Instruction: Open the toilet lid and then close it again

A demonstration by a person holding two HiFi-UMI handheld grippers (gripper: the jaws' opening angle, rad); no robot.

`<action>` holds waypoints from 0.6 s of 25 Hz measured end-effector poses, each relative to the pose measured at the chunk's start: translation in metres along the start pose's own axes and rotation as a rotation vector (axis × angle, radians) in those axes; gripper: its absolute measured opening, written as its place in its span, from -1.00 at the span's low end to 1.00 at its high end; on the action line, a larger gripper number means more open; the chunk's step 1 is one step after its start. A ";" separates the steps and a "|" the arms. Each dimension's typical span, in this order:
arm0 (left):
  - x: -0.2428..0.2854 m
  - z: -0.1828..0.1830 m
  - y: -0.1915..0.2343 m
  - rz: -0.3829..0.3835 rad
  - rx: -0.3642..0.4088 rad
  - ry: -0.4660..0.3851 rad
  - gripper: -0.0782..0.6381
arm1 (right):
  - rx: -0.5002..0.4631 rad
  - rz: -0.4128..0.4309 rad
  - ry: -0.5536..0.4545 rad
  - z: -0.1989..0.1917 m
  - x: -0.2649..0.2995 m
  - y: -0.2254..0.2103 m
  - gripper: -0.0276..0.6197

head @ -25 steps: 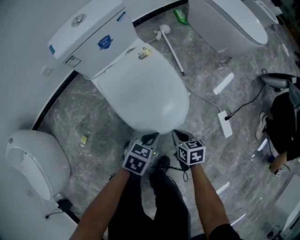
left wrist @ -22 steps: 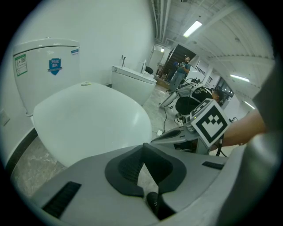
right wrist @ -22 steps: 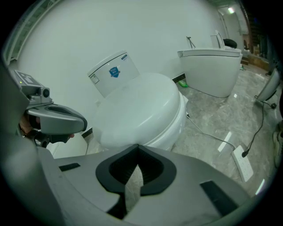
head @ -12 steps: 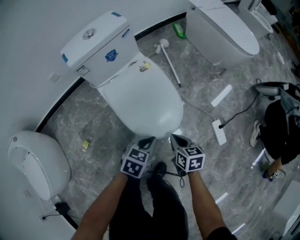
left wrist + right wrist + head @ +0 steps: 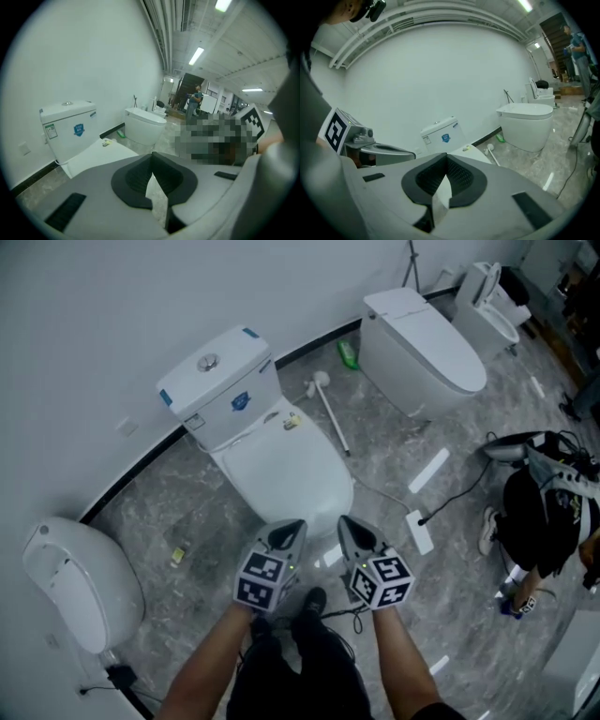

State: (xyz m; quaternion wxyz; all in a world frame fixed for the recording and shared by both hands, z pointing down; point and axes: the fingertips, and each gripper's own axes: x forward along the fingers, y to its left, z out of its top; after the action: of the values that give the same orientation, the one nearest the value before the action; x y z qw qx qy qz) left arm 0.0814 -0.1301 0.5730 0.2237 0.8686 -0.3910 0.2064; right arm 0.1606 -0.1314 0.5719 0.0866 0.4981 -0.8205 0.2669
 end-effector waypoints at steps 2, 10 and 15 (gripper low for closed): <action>-0.020 0.012 -0.002 -0.001 0.004 -0.031 -0.76 | -0.009 0.005 -0.032 0.017 -0.011 0.019 -0.89; -0.106 0.045 -0.013 -0.044 0.056 -0.125 -0.76 | -0.044 0.029 -0.158 0.070 -0.059 0.109 -0.89; -0.162 0.058 -0.021 -0.061 0.093 -0.163 -0.76 | -0.039 0.020 -0.216 0.089 -0.094 0.165 -0.89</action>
State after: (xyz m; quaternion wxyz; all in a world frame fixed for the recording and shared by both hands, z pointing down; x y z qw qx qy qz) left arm 0.0095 -0.0539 0.4348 0.1568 0.9035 -0.3713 0.1458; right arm 0.0748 -0.0459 0.4003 0.0049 0.5139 -0.8350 0.1965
